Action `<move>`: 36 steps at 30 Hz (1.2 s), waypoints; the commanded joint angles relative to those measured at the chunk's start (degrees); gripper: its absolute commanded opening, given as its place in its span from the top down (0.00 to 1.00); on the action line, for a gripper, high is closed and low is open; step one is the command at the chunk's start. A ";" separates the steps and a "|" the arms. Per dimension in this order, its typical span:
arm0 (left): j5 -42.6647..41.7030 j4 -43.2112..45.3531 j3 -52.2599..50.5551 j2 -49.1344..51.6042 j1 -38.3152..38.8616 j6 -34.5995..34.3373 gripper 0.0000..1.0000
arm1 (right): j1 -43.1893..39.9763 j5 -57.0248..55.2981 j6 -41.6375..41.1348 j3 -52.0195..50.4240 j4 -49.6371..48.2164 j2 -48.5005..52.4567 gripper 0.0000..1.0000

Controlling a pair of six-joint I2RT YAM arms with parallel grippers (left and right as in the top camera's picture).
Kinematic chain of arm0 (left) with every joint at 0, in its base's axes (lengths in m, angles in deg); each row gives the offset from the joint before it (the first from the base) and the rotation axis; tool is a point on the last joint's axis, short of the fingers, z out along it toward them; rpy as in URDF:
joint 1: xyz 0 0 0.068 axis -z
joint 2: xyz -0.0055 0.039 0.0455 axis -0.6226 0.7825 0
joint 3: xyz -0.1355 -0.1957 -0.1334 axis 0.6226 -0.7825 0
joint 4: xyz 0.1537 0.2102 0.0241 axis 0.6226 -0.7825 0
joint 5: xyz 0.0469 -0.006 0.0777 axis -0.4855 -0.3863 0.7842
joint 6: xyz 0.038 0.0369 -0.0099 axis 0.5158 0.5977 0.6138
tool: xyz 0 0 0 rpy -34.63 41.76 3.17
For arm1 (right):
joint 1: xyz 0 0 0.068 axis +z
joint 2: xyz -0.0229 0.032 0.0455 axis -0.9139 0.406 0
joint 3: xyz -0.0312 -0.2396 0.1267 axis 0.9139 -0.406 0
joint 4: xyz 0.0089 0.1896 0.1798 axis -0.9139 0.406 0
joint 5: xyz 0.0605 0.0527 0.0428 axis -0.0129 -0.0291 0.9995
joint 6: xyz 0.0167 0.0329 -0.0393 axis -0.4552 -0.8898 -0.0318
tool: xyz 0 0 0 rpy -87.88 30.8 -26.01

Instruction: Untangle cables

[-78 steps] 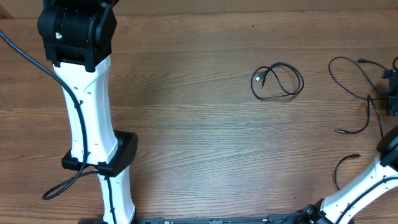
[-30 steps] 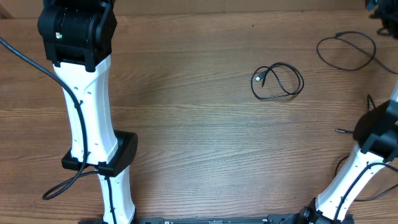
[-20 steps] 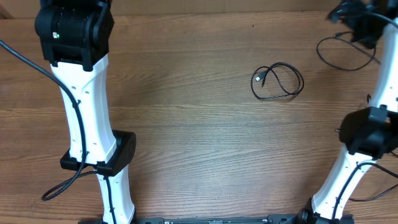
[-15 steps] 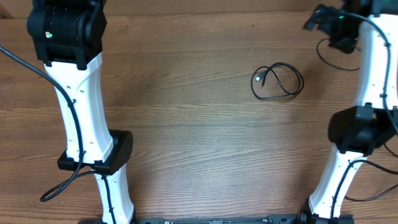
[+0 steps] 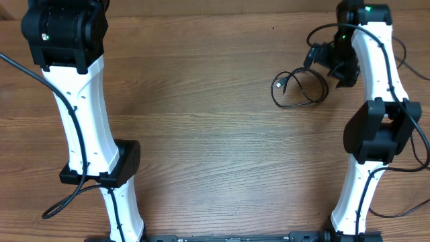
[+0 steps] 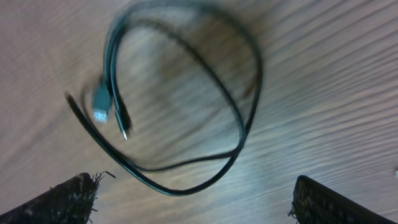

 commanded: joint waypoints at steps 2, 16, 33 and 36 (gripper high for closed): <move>0.61 0.42 0.00 0.52 -0.26 1.75 0.00 | 3.72 5.75 7.19 -0.24 -1.14 -0.35 0.00; 0.59 -0.50 0.00 0.52 -0.24 1.77 0.00 | 20.59 4.46 19.96 -0.70 -6.62 -0.33 0.00; 0.98 -2.82 0.00 0.52 -0.24 1.73 0.00 | 21.05 14.64 22.97 -11.82 -15.54 -0.33 0.00; 1.01 -3.15 0.00 0.52 -0.24 1.75 0.00 | 23.21 14.43 22.93 -11.82 -17.03 0.13 0.00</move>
